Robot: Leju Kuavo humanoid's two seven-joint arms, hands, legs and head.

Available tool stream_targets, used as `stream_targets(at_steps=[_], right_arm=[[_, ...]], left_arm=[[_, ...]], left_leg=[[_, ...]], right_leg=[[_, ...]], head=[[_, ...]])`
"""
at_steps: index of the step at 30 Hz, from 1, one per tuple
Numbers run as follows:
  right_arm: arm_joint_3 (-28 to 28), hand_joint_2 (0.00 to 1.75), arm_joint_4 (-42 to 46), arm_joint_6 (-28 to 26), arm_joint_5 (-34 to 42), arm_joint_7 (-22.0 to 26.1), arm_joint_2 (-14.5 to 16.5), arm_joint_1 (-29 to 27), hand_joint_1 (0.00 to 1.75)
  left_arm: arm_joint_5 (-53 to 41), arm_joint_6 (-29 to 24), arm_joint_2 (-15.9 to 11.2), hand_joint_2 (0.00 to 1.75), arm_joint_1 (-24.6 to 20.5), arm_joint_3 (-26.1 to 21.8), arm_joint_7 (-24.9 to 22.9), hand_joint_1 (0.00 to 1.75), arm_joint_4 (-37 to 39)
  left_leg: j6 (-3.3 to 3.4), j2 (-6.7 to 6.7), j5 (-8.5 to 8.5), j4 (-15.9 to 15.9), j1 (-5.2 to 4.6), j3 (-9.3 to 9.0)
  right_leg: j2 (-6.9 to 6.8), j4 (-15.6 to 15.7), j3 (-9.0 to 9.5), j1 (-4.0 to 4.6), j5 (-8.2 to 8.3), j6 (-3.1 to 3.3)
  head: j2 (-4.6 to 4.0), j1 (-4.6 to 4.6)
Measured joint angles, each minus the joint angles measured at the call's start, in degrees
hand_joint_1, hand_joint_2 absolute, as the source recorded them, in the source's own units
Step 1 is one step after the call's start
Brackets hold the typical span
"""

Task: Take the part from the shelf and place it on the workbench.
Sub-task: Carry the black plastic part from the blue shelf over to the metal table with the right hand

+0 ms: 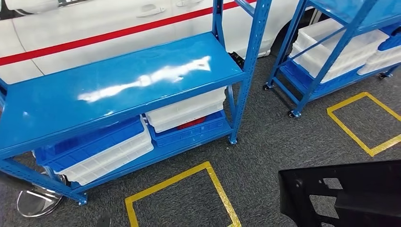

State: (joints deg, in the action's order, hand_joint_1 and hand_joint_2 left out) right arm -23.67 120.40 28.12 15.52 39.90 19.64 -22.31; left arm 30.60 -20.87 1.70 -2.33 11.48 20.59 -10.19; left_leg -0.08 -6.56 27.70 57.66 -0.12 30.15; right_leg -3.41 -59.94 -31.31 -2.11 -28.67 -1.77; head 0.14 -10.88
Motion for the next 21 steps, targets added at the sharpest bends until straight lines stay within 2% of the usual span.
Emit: stream_targets(at_steps=[2, 3, 4, 5, 7, 8, 9, 10, 11, 12, 14, 15, 16, 18, 19, 20, 21], right_arm=[[0.0, 1.75, 0.16, -0.56, -1.41, -0.02, 0.02, 1.02, 1.75], [0.0, 1.75, 0.29, -0.92, -2.04, -0.02, 0.02, 1.5, 1.75], [-0.01, 1.75, 0.49, -1.26, -2.53, -0.02, 0.03, 1.93, 1.75], [-0.01, 1.75, 0.69, -1.5, -2.87, -0.01, 0.03, 2.34, 1.75], [-0.02, 1.75, 0.96, -1.75, -3.33, 0.01, 0.03, 3.14, 1.75], [-0.02, 1.75, 0.98, -1.85, -3.49, 0.01, 0.03, 3.45, 1.75], [-0.02, 1.75, 0.99, -1.96, -3.64, 0.01, 0.02, 3.68, 1.75], [-0.02, 1.75, 1.0, -2.11, -3.82, 0.01, 0.02, 3.87, 1.75], [-0.02, 1.75, 1.0, -2.32, -4.01, 0.01, 0.02, 4.1, 1.75], [-0.02, 1.75, 1.0, -2.62, -4.24, 0.01, 0.01, 4.4, 1.75], [-0.02, 1.75, 0.94, -3.58, -4.69, -0.01, -0.03, 5.26, 1.75], [-0.02, 1.75, 0.9, -4.15, -4.89, -0.01, -0.07, 5.71, 1.75], [-0.02, 1.75, 0.86, -4.65, -5.04, -0.02, -0.13, 6.06, 1.75], [-0.02, 1.75, 0.85, -5.34, -5.2, -0.04, -0.32, 6.37, 1.75], [-0.02, 1.75, 0.85, -5.52, -5.25, -0.04, -0.47, 6.39, 1.75], [-0.02, 1.75, 0.85, -5.65, -5.28, -0.04, -0.62, 6.51, 1.75], [-0.02, 1.75, 0.85, -5.73, -5.29, -0.05, -0.75, 6.7, 1.75]], left_arm=[[-0.53, 0.2, -0.09, 0.0, -0.35, 0.06, 0.04, 0.0, 0.0], [-0.85, 0.22, -0.08, 0.0, -0.54, 0.12, -0.16, 0.0, 0.0], [-1.19, 0.33, -0.07, 0.0, -0.66, 0.17, -0.4, 0.0, 0.0], [-1.4, 0.52, -0.08, 0.0, -0.7, 0.22, -0.63, 0.0, 0.0], [-1.62, 1.1, -0.15, 0.0, -0.55, 0.23, -1.04, 0.0, 0.0], [-1.62, 1.36, -0.21, 0.0, -0.42, 0.23, -1.24, 0.0, 0.0], [-1.62, 1.54, -0.26, 0.0, -0.3, 0.23, -1.47, 0.0, 0.0], [-1.62, 1.66, -0.29, 0.0, -0.22, 0.23, -1.7, 0.0, 0.0], [-1.61, 1.78, -0.33, 0.0, -0.18, 0.23, -1.87, 0.0, 0.0], [-1.6, 1.96, -0.39, 0.0, -0.18, 0.23, -1.99, 0.0, 0.0], [-1.58, 2.61, -0.68, 0.0, -0.05, 0.24, -1.95, 0.0, 0.01], [-1.58, 2.99, -0.84, 0.0, 0.01, 0.24, -1.83, 0.0, 0.02], [-1.58, 3.29, -0.99, 0.0, -0.02, 0.25, -1.68, 0.0, 0.02], [-1.59, 3.68, -1.1, 0.0, -0.19, 0.25, -1.49, 0.0, 0.02], [-1.6, 3.8, -1.12, 0.0, -0.25, 0.24, -1.45, 0.0, 0.02], [-1.61, 3.9, -1.11, 0.0, -0.23, 0.23, -1.43, 0.0, 0.01], [-1.61, 3.97, -1.09, 0.0, -0.18, 0.23, -1.41, 0.0, 0.01]], left_leg=[[-0.82, -0.89, -0.03, 0.35, 0.07, -0.02], [-1.2, -0.81, 0.03, 0.52, 0.25, -0.02], [-1.56, 0.16, 0.64, 1.17, 0.47, 0.21], [-1.85, 1.68, 2.01, 2.86, 0.65, 0.91], [-2.19, 4.97, 6.25, 9.6, 0.86, 3.68], [-2.21, 5.65, 8.0, 13.46, 0.87, 5.28], [-2.11, 5.9, 8.76, 16.14, 0.85, 6.39], [-1.91, 6.01, 8.3, 16.73, 0.82, 6.59], [-1.59, 6.21, 6.71, 14.97, 0.78, 5.73], [-1.14, 6.98, 4.37, 11.3, 0.7, 4.02], [-0.22, 9.92, 1.09, 3.88, 0.63, 0.74], [0.09, 11.05, 0.5, 1.71, 0.52, -0.13], [0.26, 11.49, 0.62, 0.88, 0.44, -0.39], [0.53, 10.33, 0.23, -0.19, 0.43, -0.68], [0.74, 9.61, -0.18, -0.88, 0.53, -0.91], [1.03, 8.8, -0.63, -1.57, 0.62, -1.11], [1.27, 7.93, -0.99, -2.1, 0.68, -1.22]], right_leg=[[0.78, 0.05, -0.52, 0.32, 0.14, 1.39], [1.23, 0.1, -0.73, 0.36, 0.37, 1.83], [1.72, 0.15, -0.93, 0.36, 0.62, 2.25], [2.21, 0.22, -1.16, 0.31, 0.9, 2.64], [3.37, 0.23, -1.71, 0.43, 1.35, 3.21], [4.05, 0.2, -1.97, 0.59, 1.53, 3.38], [4.8, 0.16, -2.16, 0.76, 1.67, 3.48], [5.61, 0.12, -2.27, 0.93, 1.79, 3.5], [6.45, 0.09, -2.3, 1.07, 1.88, 3.47], [7.27, 0.08, -2.27, 1.17, 1.96, 3.43], [8.72, 0.08, -2.39, 1.19, 2.23, 3.11], [9.4, 0.06, -2.65, 1.05, 2.44, 2.81], [10.05, 0.11, -2.98, 0.86, 2.71, 2.4], [11.19, 0.32, -3.45, 0.59, 3.23, 1.5], [10.57, 0.06, -3.71, 0.75, 3.07, 1.23], [9.2, -1.02, -4.3, 0.97, 2.28, 1.06], [7.36, -3.3, -5.39, 1.19, 0.8, 1.02]], head=[[-0.01, -0.04], [-0.01, -0.03], [-0.01, -0.03], [-0.01, -0.03], [-0.01, -0.04], [-0.01, -0.04], [-0.01, -0.04], [-0.01, -0.04], [-0.01, -0.04], [-0.01, -0.04], [-0.01, -0.04], [-0.01, -0.04], [-0.01, -0.04], [-0.01, -0.04], [-0.01, -0.03], [-0.01, -0.02], [-0.01, 0.0]])
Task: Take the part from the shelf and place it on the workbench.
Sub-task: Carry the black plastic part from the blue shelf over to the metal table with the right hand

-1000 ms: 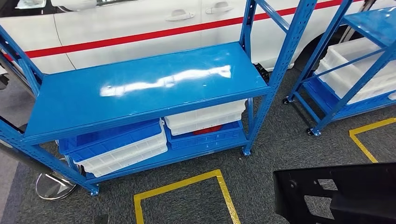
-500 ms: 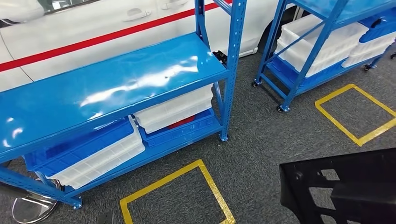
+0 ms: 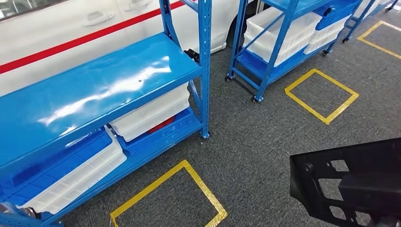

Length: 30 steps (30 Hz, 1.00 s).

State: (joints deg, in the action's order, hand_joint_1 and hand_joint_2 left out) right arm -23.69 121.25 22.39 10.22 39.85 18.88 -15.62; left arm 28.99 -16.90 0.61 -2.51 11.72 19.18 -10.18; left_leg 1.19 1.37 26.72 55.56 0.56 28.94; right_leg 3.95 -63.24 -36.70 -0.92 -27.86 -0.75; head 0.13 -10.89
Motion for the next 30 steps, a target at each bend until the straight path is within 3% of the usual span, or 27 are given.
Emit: stream_targets(at_steps=[1, 2, 3, 4, 5, 7, 9, 10, 12, 14, 17, 18, 19, 20, 21, 23, 25, 26, 28, 30], right_arm=[[0.01, 1.75, -0.03, -0.07, 0.01, -0.01, -0.12, 0.18, 1.75], [0.01, 1.75, -0.09, -0.14, 0.01, -0.02, -0.21, 0.34, 1.75], [0.01, 1.75, -0.19, -0.22, 0.01, -0.03, -0.29, 0.41, 1.75], [0.01, 1.75, -0.32, -0.33, 0.02, -0.03, -0.38, 0.41, 1.75], [0.0, 1.75, -0.45, -0.49, 0.03, -0.03, -0.49, 0.43, 1.75], [0.03, 1.75, -0.7, -1.0, 0.1, -0.04, -0.73, 0.61, 1.75], [0.17, 1.75, -0.93, -1.66, 0.29, -0.05, -0.9, 0.93, 1.75], [0.25, 1.75, -1.03, -1.97, 0.43, -0.04, -0.97, 1.09, 1.75], [0.36, 1.75, -1.11, -2.51, 0.57, -0.04, -1.11, 1.28, 1.75], [0.48, 1.75, -1.12, -2.97, 0.59, -0.03, -1.22, 1.44, 1.75], [1.12, 1.75, -1.15, -3.5, 0.53, -0.04, -1.25, 1.78, 1.75], [1.39, 1.75, -1.2, -3.74, 0.5, -0.04, -1.26, 1.83, 1.75], [1.62, 1.75, -1.25, -3.98, 0.45, -0.04, -1.28, 1.83, 1.75], [1.78, 1.75, -1.31, -4.21, 0.42, -0.04, -1.29, 1.83, 1.75], [1.91, 1.75, -1.35, -4.36, 0.39, -0.05, -1.3, 1.83, 1.75], [2.12, 1.75, -1.37, -4.47, 0.39, -0.04, -1.32, 1.85, 1.75], [2.39, 1.75, -1.4, -4.51, 0.59, -0.04, -1.34, 1.86, 1.75], [2.55, 1.75, -1.42, -4.52, 0.88, -0.04, -1.35, 1.79, 1.75], [2.77, 1.75, -1.43, -4.49, 1.71, -0.04, -1.37, 1.56, 1.75], [2.93, 1.75, -1.44, -4.37, 2.51, -0.03, -1.42, 1.48, 1.75]], left_arm=[[0.0, 0.04, 0.0, 0.0, 0.06, 0.0, 0.01, 0.0, 0.0], [0.01, 0.06, 0.0, 0.0, 0.14, 0.0, 0.01, 0.0, 0.01], [0.01, 0.07, 0.0, 0.0, 0.21, 0.0, 0.01, 0.0, 0.01], [-0.01, 0.06, 0.0, 0.0, 0.24, 0.01, 0.01, 0.0, 0.02], [-0.02, 0.05, 0.01, 0.0, 0.21, 0.01, 0.01, 0.0, 0.02], [-0.06, 0.01, 0.03, 0.0, 0.07, 0.03, 0.01, 0.0, 0.02], [-0.08, -0.15, 0.01, 0.0, 0.02, 0.03, 0.01, 0.0, 0.01], [-0.07, -0.25, -0.02, 0.0, 0.0, 0.03, -0.01, 0.0, 0.01], [-0.05, -0.48, -0.01, 0.0, -0.06, 0.03, -0.09, 0.0, 0.0], [-0.04, -0.65, 0.02, 0.0, -0.14, 0.03, -0.16, 0.0, -0.01], [-0.05, -0.73, 0.07, 0.0, 0.04, 0.06, -0.16, 0.0, 0.0], [-0.05, -0.75, 0.07, 0.0, 0.13, 0.07, -0.16, 0.0, 0.0], [-0.05, -0.77, 0.07, 0.0, 0.19, 0.07, -0.16, 0.0, 0.01], [-0.06, -0.78, 0.07, 0.0, 0.23, 0.08, -0.16, 0.0, 0.01], [-0.07, -0.79, 0.07, 0.0, 0.23, 0.08, -0.16, 0.0, 0.01], [-0.08, -0.8, 0.03, 0.0, 0.2, 0.09, -0.16, 0.0, 0.01], [-0.13, -0.81, -0.01, 0.0, 0.22, 0.12, -0.16, 0.0, 0.01], [-0.15, -0.81, -0.03, 0.0, 0.19, 0.15, -0.17, 0.0, 0.02], [-0.16, -0.84, -0.01, 0.0, 0.05, 0.22, -0.26, 0.0, 0.02], [-0.16, -0.87, 0.07, 0.0, 0.0, 0.27, -0.43, 0.0, 0.02]], left_leg=[[0.16, -0.88, -0.11, -0.1, -0.23, 0.06], [0.28, -1.81, -0.14, -0.04, -0.37, 0.21], [0.27, -2.72, -0.11, 0.08, -0.49, 0.38], [0.24, -3.58, -0.07, 0.25, -0.56, 0.53], [0.15, -4.36, 0.01, 0.47, -0.56, 0.68], [-0.26, -5.69, 0.38, 1.18, -0.52, 0.91], [-0.96, -6.73, 0.96, 1.99, -0.72, 1.08], [-1.33, -7.19, 1.15, 2.18, -0.84, 1.02], [-1.97, -8.14, 1.29, 2.21, -0.85, 0.79], [-2.59, -6.76, 2.61, 3.56, -0.55, 1.19], [-3.12, -2.62, 8.3, 12.82, -0.16, 5.06], [-3.13, -2.18, 9.62, 16.17, -0.15, 6.52], [-3.01, -1.99, 9.88, 17.97, -0.17, 7.31], [-2.78, -1.84, 8.94, 17.56, -0.2, 7.09], [-2.43, -1.54, 7.03, 14.91, -0.27, 5.84], [-1.53, 0.9, 3.16, 6.93, -0.47, 2.16], [-0.89, 3.25, 1.82, 2.45, -0.71, 0.24], [-0.72, 3.49, 1.9, 2.02, -0.82, 0.12], [-0.43, 2.11, 1.26, 1.08, -0.86, -0.22], [0.06, 0.41, 0.25, -0.39, -0.68, -0.67]], right_leg=[[-1.85, -3.27, -1.6, 0.12, -1.89, -0.06], [-2.86, -6.92, -3.32, 0.05, -3.65, -0.18], [-3.32, -9.78, -4.59, -0.06, -4.67, -0.34], [-3.56, -10.93, -4.96, -0.2, -4.69, -0.51], [-3.82, -9.75, -4.11, -0.32, -3.67, -0.66], [-5.63, -2.62, 0.14, -0.41, -0.77, -0.64], [-7.72, 2.66, 3.11, -0.22, 0.53, 0.03], [-8.09, 3.22, 3.32, -0.03, 0.37, 0.53], [-6.86, 3.25, 3.05, 0.07, 0.7, 1.35], [-5.67, 3.58, 2.75, -0.14, 1.22, 2.16], [-3.78, 3.7, 2.12, -0.08, 1.84, 2.98], [-3.01, 3.68, 1.93, 0.08, 1.98, 3.09], [-2.18, 3.66, 1.79, 0.25, 2.11, 3.14], [-1.32, 3.64, 1.72, 0.4, 2.23, 3.13], [-0.5, 3.63, 1.72, 0.52, 2.33, 3.1], [0.89, 3.62, 1.73, 0.6, 2.6, 2.87], [2.16, 3.64, 1.4, 0.29, 3.04, 2.31], [2.79, 3.72, 1.19, 0.09, 3.32, 1.91], [3.61, 3.85, 0.94, -0.12, 3.66, 1.24], [1.28, 1.47, -0.29, 0.26, 1.92, 0.91]], head=[[-0.01, 0.01], [0.0, 0.02], [0.0, 0.02], [0.0, 0.01], [0.0, 0.01], [0.0, 0.01], [0.0, 0.01], [0.0, 0.0], [0.0, 0.0], [0.01, -0.01], [0.01, -0.01], [0.01, -0.01], [0.01, -0.01], [0.01, -0.01], [0.01, -0.02], [0.01, -0.01], [0.01, -0.01], [0.01, -0.01], [0.01, -0.01], [-0.01, 0.02]])
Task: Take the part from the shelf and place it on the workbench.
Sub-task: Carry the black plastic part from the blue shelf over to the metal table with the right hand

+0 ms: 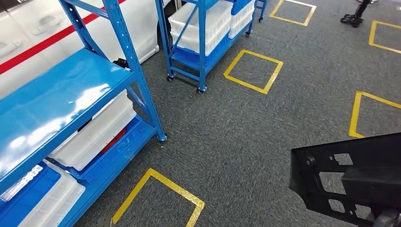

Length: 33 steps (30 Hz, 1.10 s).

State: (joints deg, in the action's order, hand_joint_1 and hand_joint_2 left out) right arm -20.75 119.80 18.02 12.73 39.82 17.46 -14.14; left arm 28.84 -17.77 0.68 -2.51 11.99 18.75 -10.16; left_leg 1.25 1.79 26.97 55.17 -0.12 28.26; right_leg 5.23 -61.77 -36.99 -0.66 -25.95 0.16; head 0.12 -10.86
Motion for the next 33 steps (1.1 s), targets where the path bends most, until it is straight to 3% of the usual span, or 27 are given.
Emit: stream_targets(at_steps=[2, 3, 4, 5, 6, 8, 10, 13, 15, 17, 18, 19, 20, 21, 22, 24, 26, 28, 30, 32, 33], right_arm=[[0.32, 1.75, -0.12, 0.19, 0.54, 0.0, -0.06, 0.0, 1.75], [0.53, 1.75, -0.26, 0.27, 0.72, -0.01, -0.09, 0.0, 1.75], [0.68, 1.75, -0.43, 0.33, 0.89, -0.01, -0.15, -0.03, 1.75], [0.87, 1.75, -0.65, 0.32, 1.03, -0.02, -0.26, -0.02, 1.75], [1.15, 1.75, -0.89, 0.26, 1.15, -0.02, -0.43, 0.01, 1.75], [2.01, 1.75, -1.4, 0.1, 1.17, -0.02, -0.82, 0.23, 1.75], [3.06, 1.75, -1.81, -0.01, 0.79, -0.02, -1.05, 0.48, 1.75], [4.26, 1.75, -2.12, -0.15, -0.16, -0.02, -1.18, 0.59, 1.75], [4.8, 1.75, -2.22, -0.33, -0.65, -0.01, -1.23, 0.69, 1.75], [5.31, 1.75, -2.31, -0.5, -1.07, -0.01, -1.31, 0.81, 1.75], [5.53, 1.75, -2.37, -0.56, -1.24, -0.02, -1.35, 0.83, 1.75], [5.7, 1.75, -2.43, -0.6, -1.36, -0.02, -1.43, 0.81, 1.75], [5.8, 1.75, -2.49, -0.64, -1.41, -0.02, -1.51, 0.79, 1.75], [5.87, 1.75, -2.53, -0.67, -1.44, -0.02, -1.59, 0.77, 1.75], [5.93, 1.75, -2.56, -0.68, -1.45, -0.02, -1.67, 0.77, 1.75], [6.07, 1.75, -2.58, -0.62, -1.52, -0.01, -1.75, 0.82, 1.75], [6.24, 1.75, -2.68, -0.43, -1.74, 0.0, -1.78, 0.85, 1.75], [6.32, 1.75, -2.73, -0.13, -2.03, -0.01, -1.8, 0.82, 1.75], [6.33, 1.75, -2.74, 0.2, -2.2, 0.0, -1.95, 0.86, 1.75], [6.33, 1.75, -2.84, 0.54, -2.27, 0.01, -2.14, 1.13, 1.75], [6.33, 1.75, -2.92, 0.67, -2.29, 0.01, -2.2, 1.25, 1.75]], left_arm=[[0.01, -0.07, 0.04, 0.0, 0.13, 0.02, -0.24, 0.0, 0.0], [0.04, -0.12, 0.04, 0.0, 0.23, 0.02, -0.4, 0.0, 0.0], [0.07, -0.17, 0.04, 0.0, 0.31, 0.01, -0.55, 0.0, 0.0], [0.11, -0.22, 0.05, 0.0, 0.33, 0.01, -0.69, 0.0, 0.0], [0.15, -0.25, 0.08, 0.0, 0.31, 0.01, -0.83, 0.0, 0.0], [0.2, -0.28, 0.14, 0.0, 0.2, 0.01, -1.03, 0.0, 0.0], [0.23, -0.38, 0.12, 0.0, 0.17, -0.01, -1.13, 0.0, 0.0], [0.31, -0.64, 0.19, 0.0, 0.1, -0.01, -1.15, 0.0, 0.0], [0.35, -0.8, 0.34, 0.0, 0.12, -0.01, -1.17, 0.0, 0.0], [0.46, -0.97, 0.46, 0.0, 0.26, -0.01, -1.3, 0.0, 0.0], [0.61, -1.08, 0.49, 0.0, 0.37, -0.01, -1.43, 0.0, 0.0], [0.82, -1.18, 0.51, 0.0, 0.48, -0.02, -1.57, 0.0, 0.0], [1.01, -1.25, 0.53, 0.0, 0.58, -0.02, -1.68, 0.0, 0.0], [1.13, -1.3, 0.55, 0.0, 0.63, -0.03, -1.75, 0.0, 0.0], [1.19, -1.33, 0.56, 0.0, 0.64, -0.03, -1.77, 0.0, 0.0], [1.19, -1.38, 0.51, 0.0, 0.7, -0.04, -1.76, 0.0, 0.01], [1.21, -1.43, 0.43, 0.0, 0.71, -0.05, -1.72, 0.0, 0.02], [1.23, -1.46, 0.44, 0.0, 0.54, -0.07, -1.67, 0.0, 0.02], [1.26, -1.48, 0.57, 0.0, 0.45, -0.09, -1.65, 0.0, 0.02], [1.28, -1.49, 0.67, 0.0, 0.55, -0.11, -1.64, 0.0, 0.02], [1.28, -1.49, 0.69, 0.0, 0.64, -0.12, -1.65, 0.0, 0.02]], left_leg=[[0.3, -1.74, -0.49, -0.56, -0.04, 0.12], [0.3, -2.65, -0.51, -0.46, -0.09, 0.35], [0.23, -3.52, -0.47, -0.29, -0.08, 0.59], [0.11, -4.37, -0.4, -0.05, -0.03, 0.82], [-0.1, -5.14, -0.27, 0.27, 0.08, 1.05], [-0.85, -6.41, 0.26, 1.28, 0.18, 1.5], [-1.71, -7.38, 0.89, 2.24, 0.04, 1.68], [-2.73, -8.27, 1.22, 2.56, 0.18, 1.37], [-3.24, -6.14, 3.13, 4.83, 0.53, 2.29], [-3.39, -3.24, 7.06, 11.62, 0.72, 5.28], [-3.3, -2.66, 8.76, 15.64, 0.72, 7.14], [-3.1, -2.42, 9.59, 18.65, 0.68, 8.6], [-2.76, -2.29, 9.21, 19.58, 0.58, 9.16], [-2.31, -2.1, 7.72, 18.19, 0.4, 8.67], [-1.77, -1.49, 5.43, 14.72, 0.11, 7.19], [-0.62, 1.25, 1.86, 6.77, -0.48, 3.78], [0.09, 3.01, 0.99, 3.08, -0.87, 2.32], [0.46, 2.05, 0.42, 1.72, -0.86, 1.8], [0.67, 0.53, -0.83, -0.53, -0.61, 0.83], [0.65, -1.19, -1.56, -1.87, -0.53, 0.33], [0.66, -2.06, -1.57, -1.9, -0.53, 0.35]], right_leg=[[-3.44, -6.46, -2.96, 0.18, -4.01, -0.19], [-4.22, -9.83, -4.39, 0.04, -5.67, -0.38], [-4.66, -11.91, -5.12, -0.18, -6.42, -0.61], [-4.99, -11.9, -4.75, -0.41, -6.07, -0.87], [-5.42, -9.8, -3.25, -0.64, -4.87, -1.14], [-7.51, -2.54, 1.33, -0.79, -2.38, -1.37], [-8.81, 1.38, 3.59, -0.63, -1.82, -0.68], [-7.44, 1.59, 3.28, -0.36, -1.75, 0.7], [-6.33, 1.77, 3.04, -0.4, -1.37, 1.37], [-5.12, 1.81, 2.76, -0.22, -1.08, 1.85], [-4.45, 1.8, 2.64, 0.0, -0.98, 2.03], [-3.7, 1.79, 2.56, 0.24, -0.9, 2.17], [-2.89, 1.78, 2.53, 0.47, -0.83, 2.28], [-2.08, 1.78, 2.55, 0.65, -0.77, 2.36], [-1.28, 1.78, 2.61, 0.74, -0.71, 2.4], [0.08, 1.81, 2.61, 0.66, -0.55, 2.28], [1.35, 1.93, 2.22, 0.18, -0.17, 1.71], [2.63, 2.4, 1.96, -0.11, 0.37, 0.9], [0.94, 1.62, 1.47, 0.21, -0.4, 0.46], [-2.72, -3.45, -0.86, 0.38, -3.68, 0.07], [-3.83, -7.08, -2.52, 0.23, -5.54, -0.25]], head=[[0.0, 0.01], [0.01, 0.01], [0.01, 0.0], [0.01, 0.0], [0.01, 0.0], [0.02, 0.0], [0.02, -0.01], [0.01, -0.01], [0.01, -0.02], [0.01, -0.02], [0.01, -0.02], [0.01, -0.01], [0.01, -0.02], [0.01, -0.02], [0.01, -0.02], [0.01, -0.02], [0.01, -0.02], [0.01, -0.01], [0.01, 0.0], [0.01, 0.0], [0.01, 0.0]])
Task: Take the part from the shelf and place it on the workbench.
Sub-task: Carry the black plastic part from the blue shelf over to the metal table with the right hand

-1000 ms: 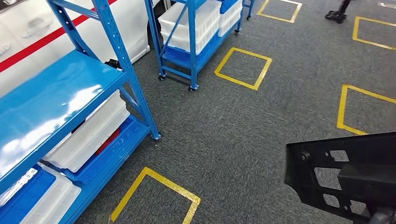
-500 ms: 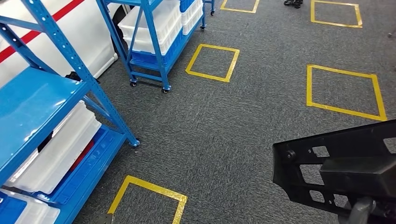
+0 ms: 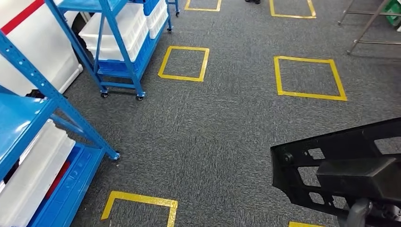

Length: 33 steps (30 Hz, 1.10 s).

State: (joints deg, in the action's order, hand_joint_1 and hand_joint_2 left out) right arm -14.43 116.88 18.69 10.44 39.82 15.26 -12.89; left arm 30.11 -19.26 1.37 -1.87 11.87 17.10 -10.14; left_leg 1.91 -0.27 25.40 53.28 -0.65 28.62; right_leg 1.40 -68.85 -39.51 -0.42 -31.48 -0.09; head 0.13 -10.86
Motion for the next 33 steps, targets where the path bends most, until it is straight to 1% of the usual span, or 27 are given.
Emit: stream_targets(at_steps=[1, 2, 3, 5, 7, 8, 10, 11, 13, 14, 15, 16, 17, 18, 19, 20, 21, 22, 23, 24, 26, 27, 28, 30, 31, 32, 33], right_arm=[[0.0, 1.75, -0.11, 0.09, -0.02, -0.01, -0.06, 0.04, 1.75], [0.0, 1.75, -0.22, 0.14, -0.04, -0.01, -0.11, 0.02, 1.75], [0.0, 1.75, -0.31, 0.18, -0.05, -0.02, -0.15, 0.0, 1.75], [0.0, 1.75, -0.38, 0.24, -0.05, -0.02, -0.18, 0.01, 1.75], [-0.01, 1.75, -0.38, 0.26, -0.01, -0.02, -0.19, -0.02, 1.75], [-0.05, 1.75, -0.38, 0.26, 0.08, -0.01, -0.2, -0.06, 1.75], [-0.28, 1.75, -0.35, 0.26, 0.27, 0.01, -0.24, -0.23, 1.75], [-0.43, 1.75, -0.32, 0.27, 0.36, 0.02, -0.25, -0.36, 1.75], [-0.63, 1.75, -0.27, 0.28, 0.49, 0.02, -0.25, -0.53, 1.75], [-0.68, 1.75, -0.26, 0.28, 0.57, 0.02, -0.25, -0.57, 1.75], [-0.74, 1.75, -0.27, 0.28, 0.66, 0.02, -0.25, -0.59, 1.75], [-0.81, 1.75, -0.3, 0.28, 0.73, 0.01, -0.25, -0.66, 1.75], [-0.9, 1.75, -0.33, 0.27, 0.78, 0.01, -0.25, -0.75, 1.75], [-0.99, 1.75, -0.36, 0.27, 0.79, 0.0, -0.25, -0.85, 1.75], [-1.07, 1.75, -0.38, 0.25, 0.78, 0.0, -0.25, -0.94, 1.75], [-1.14, 1.75, -0.39, 0.2, 0.74, 0.0, -0.25, -1.0, 1.75], [-1.21, 1.75, -0.38, 0.13, 0.66, 0.0, -0.25, -1.02, 1.75], [-1.26, 1.75, -0.38, 0.02, 0.56, 0.0, -0.25, -1.03, 1.75], [-1.31, 1.75, -0.38, -0.1, 0.46, 0.0, -0.25, -1.07, 1.75], [-1.34, 1.75, -0.37, -0.22, 0.38, 0.0, -0.25, -1.17, 1.75], [-1.44, 1.75, -0.26, -0.45, 0.26, 0.01, -0.25, -1.49, 1.75], [-1.51, 1.75, -0.16, -0.55, 0.22, 0.01, -0.25, -1.62, 1.75], [-1.57, 1.75, -0.08, -0.65, 0.16, 0.01, -0.25, -1.66, 1.75], [-1.64, 1.75, 0.02, -0.84, 0.01, 0.01, -0.25, -1.65, 1.75], [-1.64, 1.75, 0.02, -0.96, -0.08, 0.0, -0.26, -1.67, 1.75], [-1.64, 1.75, 0.02, -1.07, -0.14, 0.0, -0.26, -1.74, 1.75], [-1.64, 1.75, 0.02, -1.18, -0.17, 0.0, -0.27, -1.82, 1.75]], left_arm=[[0.01, 0.0, 0.03, 0.0, 0.09, -0.01, -0.02, 0.0, 0.0], [-0.01, 0.0, 0.07, 0.0, 0.14, -0.02, -0.03, 0.0, 0.0], [-0.02, 0.0, 0.14, 0.0, 0.13, -0.02, -0.03, 0.0, 0.0], [-0.07, 0.0, 0.27, 0.0, 0.05, -0.01, -0.03, 0.0, 0.0], [-0.15, 0.0, 0.27, 0.0, 0.01, 0.0, -0.05, 0.0, 0.0], [-0.2, 0.0, 0.23, 0.0, -0.02, 0.0, -0.08, 0.0, 0.0], [-0.26, 0.01, 0.21, 0.0, -0.15, 0.0, -0.14, 0.0, -0.01], [-0.28, 0.02, 0.22, 0.0, -0.24, 0.01, -0.16, 0.0, -0.01], [-0.33, 0.07, 0.23, 0.0, -0.29, 0.02, -0.17, 0.0, -0.01], [-0.36, 0.09, 0.21, 0.0, -0.24, 0.02, -0.19, 0.0, -0.01], [-0.37, 0.1, 0.2, 0.0, -0.16, 0.02, -0.22, 0.0, 0.0], [-0.39, 0.11, 0.17, 0.0, -0.06, 0.02, -0.26, 0.0, 0.0], [-0.41, 0.13, 0.16, 0.0, 0.04, 0.02, -0.28, 0.0, 0.0], [-0.43, 0.14, 0.16, 0.0, 0.11, 0.02, -0.29, 0.0, 0.0], [-0.46, 0.15, 0.16, 0.0, 0.14, 0.02, -0.28, 0.0, 0.0], [-0.49, 0.15, 0.15, 0.0, 0.13, 0.02, -0.25, 0.0, 0.0], [-0.53, 0.15, 0.14, 0.0, 0.14, 0.03, -0.22, 0.0, 0.01], [-0.6, 0.15, 0.11, 0.0, 0.15, 0.03, -0.17, 0.0, 0.01], [-0.73, 0.14, 0.09, 0.0, 0.15, 0.04, -0.14, 0.0, 0.02], [-0.88, 0.15, 0.08, 0.0, 0.11, 0.04, -0.12, 0.0, 0.02], [-1.12, 0.19, 0.08, 0.0, -0.07, 0.04, -0.1, 0.0, 0.02], [-1.15, 0.25, 0.09, 0.0, -0.14, 0.04, -0.09, 0.0, 0.02], [-1.14, 0.34, 0.1, 0.0, -0.13, 0.04, -0.07, 0.0, 0.02], [-1.11, 0.54, 0.1, 0.0, 0.01, 0.03, -0.03, 0.0, 0.02], [-1.09, 0.62, 0.09, 0.0, 0.12, 0.03, -0.03, 0.0, 0.02], [-1.09, 0.68, 0.09, 0.0, 0.19, 0.02, -0.03, 0.0, 0.02], [-1.09, 0.75, 0.1, 0.0, 0.21, 0.02, -0.03, 0.0, 0.02]], left_leg=[[-0.09, -0.89, 0.13, 0.18, 0.02, 0.09], [-0.22, -1.72, 0.33, 0.46, 0.09, 0.18], [-0.41, -2.51, 0.58, 0.82, 0.21, 0.27], [-1.03, -3.89, 1.37, 2.0, 0.48, 0.5], [-1.89, -4.92, 2.4, 3.36, 0.46, 0.82], [-2.3, -5.35, 2.75, 3.76, 0.39, 0.8], [-2.92, -6.2, 3.02, 3.88, 0.46, 0.54], [-3.26, -5.85, 3.4, 4.19, 0.62, 0.49], [-3.78, -3.35, 6.04, 7.56, 0.96, 1.76], [-3.93, -1.74, 8.16, 11.01, 1.07, 3.2], [-3.95, -0.81, 10.26, 15.18, 1.11, 4.99], [-3.92, -0.43, 11.66, 18.89, 1.11, 6.66], [-3.81, -0.31, 11.98, 20.98, 1.11, 7.67], [-3.61, -0.23, 11.09, 20.83, 1.1, 7.68], [-3.35, 0.04, 9.19, 18.34, 1.1, 6.63], [-3.05, 0.95, 6.84, 14.3, 1.1, 4.88], [-2.72, 2.48, 5.02, 10.17, 1.08, 3.11], [-2.48, 3.85, 3.86, 6.92, 1.05, 1.76], [-2.3, 4.9, 3.43, 5.06, 0.96, 1.03], [-2.15, 5.16, 3.51, 4.42, 0.83, 0.82], [-1.73, 3.81, 3.04, 3.78, 0.79, 0.63], [-1.36, 3.02, 2.65, 3.33, 0.88, 0.54], [-1.01, 2.16, 2.28, 2.89, 0.97, 0.52], [-0.59, 0.46, 1.97, 2.58, 0.87, 0.74], [-0.55, -0.44, 1.96, 2.65, 0.74, 0.91], [-0.55, -1.31, 1.98, 2.74, 0.67, 1.05], [-0.58, -2.14, 2.02, 2.86, 0.64, 1.16]], right_leg=[[-0.56, -3.01, -1.37, -0.25, -1.13, -0.38], [-0.87, -4.38, -1.93, -0.54, -1.23, -0.75], [-1.19, -3.57, -1.39, -0.82, -0.28, -1.14], [-3.11, 3.3, 2.42, -1.2, 2.8, -1.77], [-4.96, 8.66, 5.36, -1.13, 4.3, -1.34], [-5.18, 9.33, 5.67, -0.98, 4.2, -0.83], [-3.94, 9.13, 5.45, -0.77, 4.32, 0.13], [-3.38, 9.23, 5.36, -0.8, 4.47, 0.5], [-2.19, 9.46, 5.2, -0.96, 4.85, 1.17], [-1.58, 9.48, 5.08, -0.95, 4.98, 1.39], [-0.92, 9.47, 4.95, -0.88, 5.08, 1.55], [-0.18, 9.46, 4.84, -0.77, 5.16, 1.66], [0.61, 9.45, 4.78, -0.66, 5.23, 1.7], [1.44, 9.44, 4.76, -0.58, 5.29, 1.7], [2.27, 9.43, 4.8, -0.53, 5.36, 1.63], [3.03, 9.43, 4.83, -0.54, 5.43, 1.52], [3.74, 9.4, 4.79, -0.51, 5.53, 1.34], [4.43, 9.36, 4.65, -0.55, 5.67, 1.09], [5.06, 9.36, 4.44, -0.67, 5.86, 0.76], [5.71, 9.42, 4.23, -0.79, 6.08, 0.38], [6.56, 9.52, 3.88, -1.0, 6.4, -0.41], [5.7, 8.88, 3.48, -0.87, 5.85, -0.61], [4.21, 7.2, 2.66, -0.65, 4.6, -0.71], [0.56, 0.54, -0.26, -0.39, 0.45, -0.69], [-0.32, -3.13, -1.76, -0.42, -1.29, -0.77], [-0.78, -5.58, -2.61, -0.48, -2.17, -0.88], [-1.06, -6.02, -2.44, -0.52, -1.99, -0.99]], head=[[0.0, 0.0], [0.0, 0.0], [0.0, 0.0], [0.0, 0.0], [-0.01, 0.0], [-0.01, 0.0], [-0.01, -0.01], [-0.01, -0.01], [-0.01, -0.01], [-0.01, -0.01], [-0.01, -0.01], [0.0, -0.01], [0.0, -0.02], [0.0, -0.01], [0.0, -0.02], [0.0, -0.02], [0.0, -0.01], [0.0, -0.02], [0.0, -0.01], [0.0, -0.01], [0.0, 0.0], [0.0, 0.02], [0.0, 0.03], [0.0, 0.05], [0.0, 0.04], [0.0, 0.04], [0.0, 0.04]])
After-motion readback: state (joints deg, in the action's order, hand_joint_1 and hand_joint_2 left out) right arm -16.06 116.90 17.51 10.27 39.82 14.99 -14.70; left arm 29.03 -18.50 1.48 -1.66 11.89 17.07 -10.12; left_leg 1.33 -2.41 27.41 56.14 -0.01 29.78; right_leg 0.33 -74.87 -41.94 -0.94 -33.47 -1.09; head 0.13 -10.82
